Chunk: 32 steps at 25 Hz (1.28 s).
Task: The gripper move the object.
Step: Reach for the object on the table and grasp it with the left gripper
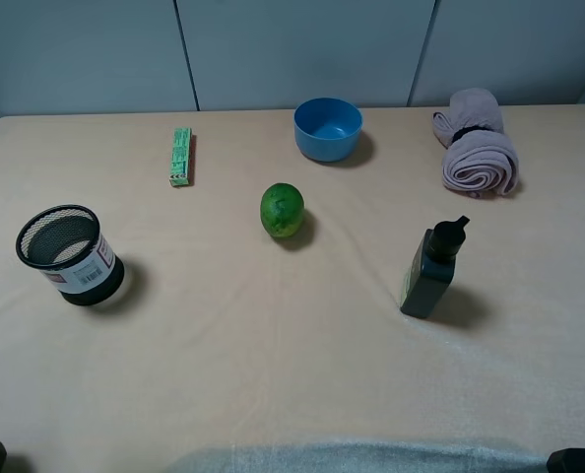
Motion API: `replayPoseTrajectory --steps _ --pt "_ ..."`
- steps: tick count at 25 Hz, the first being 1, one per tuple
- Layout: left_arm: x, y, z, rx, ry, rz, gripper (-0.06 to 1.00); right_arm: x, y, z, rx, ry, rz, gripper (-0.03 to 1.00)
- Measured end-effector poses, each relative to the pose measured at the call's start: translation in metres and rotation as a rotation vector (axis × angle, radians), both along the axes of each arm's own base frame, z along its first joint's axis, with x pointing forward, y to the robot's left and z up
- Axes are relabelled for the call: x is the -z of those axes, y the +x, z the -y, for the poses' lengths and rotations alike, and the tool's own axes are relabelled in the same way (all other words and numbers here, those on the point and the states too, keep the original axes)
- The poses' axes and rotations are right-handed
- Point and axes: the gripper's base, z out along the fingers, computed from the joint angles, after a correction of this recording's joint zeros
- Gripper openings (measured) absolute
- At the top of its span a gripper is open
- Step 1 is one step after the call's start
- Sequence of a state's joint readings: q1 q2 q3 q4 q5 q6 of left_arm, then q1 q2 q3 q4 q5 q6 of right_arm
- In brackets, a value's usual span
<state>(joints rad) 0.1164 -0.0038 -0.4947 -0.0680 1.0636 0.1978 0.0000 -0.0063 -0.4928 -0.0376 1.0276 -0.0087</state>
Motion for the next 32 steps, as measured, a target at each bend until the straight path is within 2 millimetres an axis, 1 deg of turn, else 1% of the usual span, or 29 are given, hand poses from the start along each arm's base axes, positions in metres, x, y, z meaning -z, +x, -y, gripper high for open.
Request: replayPoseTrajectory --steps 32 --pt "-0.0003 -0.0001 -0.0001 -0.006 -0.006 0.001 0.99 0.0 0.0 -0.0001 -0.001 0.001 0.0 0.69"
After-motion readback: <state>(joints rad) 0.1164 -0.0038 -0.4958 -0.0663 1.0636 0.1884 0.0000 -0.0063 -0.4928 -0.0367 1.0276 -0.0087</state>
